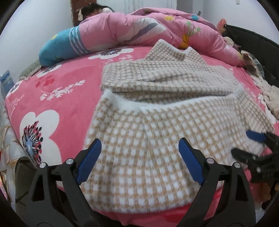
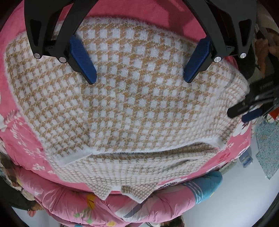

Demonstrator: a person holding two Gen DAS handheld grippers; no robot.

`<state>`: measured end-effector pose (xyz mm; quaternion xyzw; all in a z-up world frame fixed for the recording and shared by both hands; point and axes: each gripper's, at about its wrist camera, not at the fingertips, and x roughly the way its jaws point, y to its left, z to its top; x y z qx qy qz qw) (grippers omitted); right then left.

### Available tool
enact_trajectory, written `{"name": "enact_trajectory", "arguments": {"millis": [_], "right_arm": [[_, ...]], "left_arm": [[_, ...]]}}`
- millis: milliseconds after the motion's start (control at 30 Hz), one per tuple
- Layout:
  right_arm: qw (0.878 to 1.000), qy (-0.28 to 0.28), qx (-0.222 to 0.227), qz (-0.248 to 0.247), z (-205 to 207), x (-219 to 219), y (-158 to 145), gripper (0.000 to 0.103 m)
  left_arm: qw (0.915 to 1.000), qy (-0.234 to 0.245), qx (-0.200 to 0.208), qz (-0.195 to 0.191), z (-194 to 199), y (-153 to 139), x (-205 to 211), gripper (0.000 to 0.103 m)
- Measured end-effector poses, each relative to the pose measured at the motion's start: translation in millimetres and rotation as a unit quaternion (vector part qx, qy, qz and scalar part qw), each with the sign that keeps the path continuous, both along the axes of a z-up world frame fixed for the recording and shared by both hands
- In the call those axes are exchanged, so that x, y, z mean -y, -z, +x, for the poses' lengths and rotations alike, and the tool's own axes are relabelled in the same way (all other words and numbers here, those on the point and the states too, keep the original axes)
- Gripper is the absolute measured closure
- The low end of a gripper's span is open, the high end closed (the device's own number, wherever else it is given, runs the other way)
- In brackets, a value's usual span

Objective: Fold large clothes

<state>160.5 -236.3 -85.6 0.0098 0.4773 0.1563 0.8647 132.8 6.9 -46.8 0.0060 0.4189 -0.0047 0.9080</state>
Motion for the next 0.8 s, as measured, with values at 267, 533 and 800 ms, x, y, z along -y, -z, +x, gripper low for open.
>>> {"name": "enact_trajectory", "arguments": {"millis": [267, 533, 800], "right_arm": [[1.000, -0.002, -0.014, -0.001, 3.2, 0.5, -1.5, 0.006], [0.999, -0.002, -0.040, -0.001, 10.5, 0.8, -3.1, 0.006], [0.998, -0.006, -0.058, 0.006, 13.2, 3.7, -3.9, 0.006]], "left_arm": [[0.9983, -0.014, -0.057, -0.005, 27.9, 31.3, -9.1, 0.008], [0.9975, -0.014, -0.068, 0.010, 29.3, 32.2, -5.5, 0.008], [0.9978, -0.010, -0.062, 0.020, 28.2, 31.7, -3.2, 0.008]]}}
